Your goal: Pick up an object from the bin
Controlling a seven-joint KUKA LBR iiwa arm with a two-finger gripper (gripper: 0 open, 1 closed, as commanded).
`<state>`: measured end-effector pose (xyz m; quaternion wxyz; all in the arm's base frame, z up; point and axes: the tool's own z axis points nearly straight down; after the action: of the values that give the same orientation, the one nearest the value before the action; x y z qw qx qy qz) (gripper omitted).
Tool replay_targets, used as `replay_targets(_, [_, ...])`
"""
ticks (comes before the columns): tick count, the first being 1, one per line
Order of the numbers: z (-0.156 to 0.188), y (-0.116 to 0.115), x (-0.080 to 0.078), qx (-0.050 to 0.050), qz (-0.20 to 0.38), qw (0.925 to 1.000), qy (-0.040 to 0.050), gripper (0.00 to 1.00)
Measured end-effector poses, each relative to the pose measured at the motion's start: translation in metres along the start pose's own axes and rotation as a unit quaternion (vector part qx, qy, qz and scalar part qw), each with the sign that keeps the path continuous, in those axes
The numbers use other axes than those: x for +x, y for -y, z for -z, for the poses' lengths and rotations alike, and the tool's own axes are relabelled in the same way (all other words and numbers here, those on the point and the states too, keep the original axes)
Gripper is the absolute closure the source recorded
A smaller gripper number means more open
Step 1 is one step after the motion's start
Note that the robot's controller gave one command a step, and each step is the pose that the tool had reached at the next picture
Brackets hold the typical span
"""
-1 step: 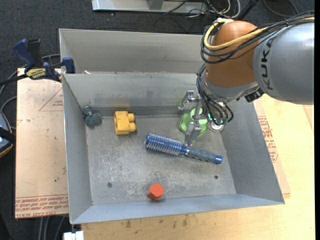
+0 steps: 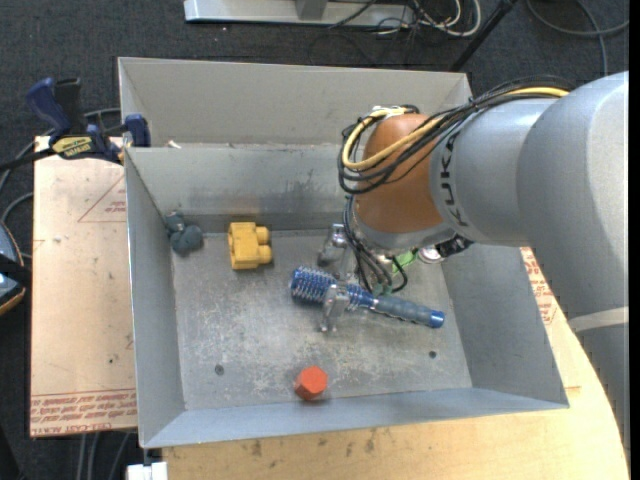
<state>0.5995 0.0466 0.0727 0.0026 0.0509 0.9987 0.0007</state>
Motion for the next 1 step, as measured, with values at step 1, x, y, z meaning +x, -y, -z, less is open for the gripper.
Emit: replay_targets(1, [0.0052,-0.0006,-0.0023,-0.001,0.000,1.0000,0.0032,1.00])
